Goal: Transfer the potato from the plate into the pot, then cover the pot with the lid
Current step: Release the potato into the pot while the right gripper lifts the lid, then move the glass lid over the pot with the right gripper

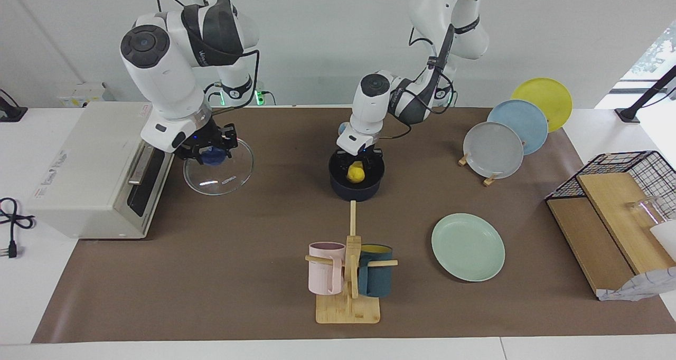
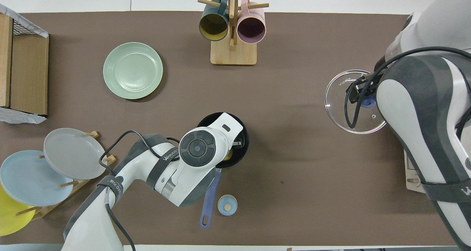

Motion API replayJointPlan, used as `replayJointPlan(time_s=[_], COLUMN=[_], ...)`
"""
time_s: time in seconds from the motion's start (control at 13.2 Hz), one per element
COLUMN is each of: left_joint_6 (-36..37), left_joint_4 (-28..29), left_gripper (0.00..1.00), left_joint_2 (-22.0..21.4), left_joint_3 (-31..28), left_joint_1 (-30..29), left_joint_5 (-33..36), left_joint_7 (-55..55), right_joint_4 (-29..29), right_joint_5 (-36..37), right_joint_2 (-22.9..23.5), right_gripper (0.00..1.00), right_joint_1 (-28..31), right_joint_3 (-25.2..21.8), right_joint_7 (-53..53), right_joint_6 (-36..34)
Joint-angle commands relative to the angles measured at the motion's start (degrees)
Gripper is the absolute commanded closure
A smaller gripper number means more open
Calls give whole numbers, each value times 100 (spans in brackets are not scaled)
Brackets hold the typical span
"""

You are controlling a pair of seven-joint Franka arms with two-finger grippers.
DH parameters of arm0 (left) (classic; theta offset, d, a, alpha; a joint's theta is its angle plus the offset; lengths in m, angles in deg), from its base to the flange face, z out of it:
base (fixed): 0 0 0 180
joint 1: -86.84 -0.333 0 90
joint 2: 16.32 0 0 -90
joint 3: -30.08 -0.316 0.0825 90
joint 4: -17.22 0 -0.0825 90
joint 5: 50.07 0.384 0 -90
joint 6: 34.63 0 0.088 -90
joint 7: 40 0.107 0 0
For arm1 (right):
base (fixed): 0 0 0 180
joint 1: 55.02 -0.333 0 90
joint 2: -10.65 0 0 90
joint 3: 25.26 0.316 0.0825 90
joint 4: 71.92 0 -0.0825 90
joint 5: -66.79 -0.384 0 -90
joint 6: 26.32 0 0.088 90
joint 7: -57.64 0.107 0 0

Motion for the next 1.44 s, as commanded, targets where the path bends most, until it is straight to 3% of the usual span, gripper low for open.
replayJointPlan(time_s=[0.0, 0.3, 0.53, 0.68, 0.91, 1.06, 1.36], left_joint_6=[262, 2361, 3277, 3795, 4692, 4861, 4985], left_joint_4=[-62, -1511, -2285, -2637, -3322, -3377, -3316], left_gripper=[0, 0, 0, 0, 0, 0, 0], left_joint_2=[-151, -353, -564, -836, -873, -1064, -1277], left_joint_3=[-124, -124, -159, -168, -186, -168, -159], left_joint_1=[60, -335, -853, -1501, -2337, -2830, -3289], left_joint_5=[170, 153, 109, 100, 109, 118, 153], left_joint_7=[-27, 271, 788, 1393, 2422, 3169, 3971], right_joint_4=[196, 196, 222, 599, 715, 680, 697], right_joint_5=[9, 9, 35, -35, -175, -193, -114], right_joint_2=[59, 50, 76, 251, 532, 682, 1235], right_gripper=[100, 100, 100, 100, 100, 100, 100], right_joint_1=[-54, -63, -386, -755, -1633, -2169, -2980], right_joint_3=[38, 38, 38, 38, 135, 135, 135], right_joint_7=[264, 273, 526, 1253, 2677, 3399, 4421], right_joint_6=[-113, -122, -104, -78, 421, 1079, 1511])
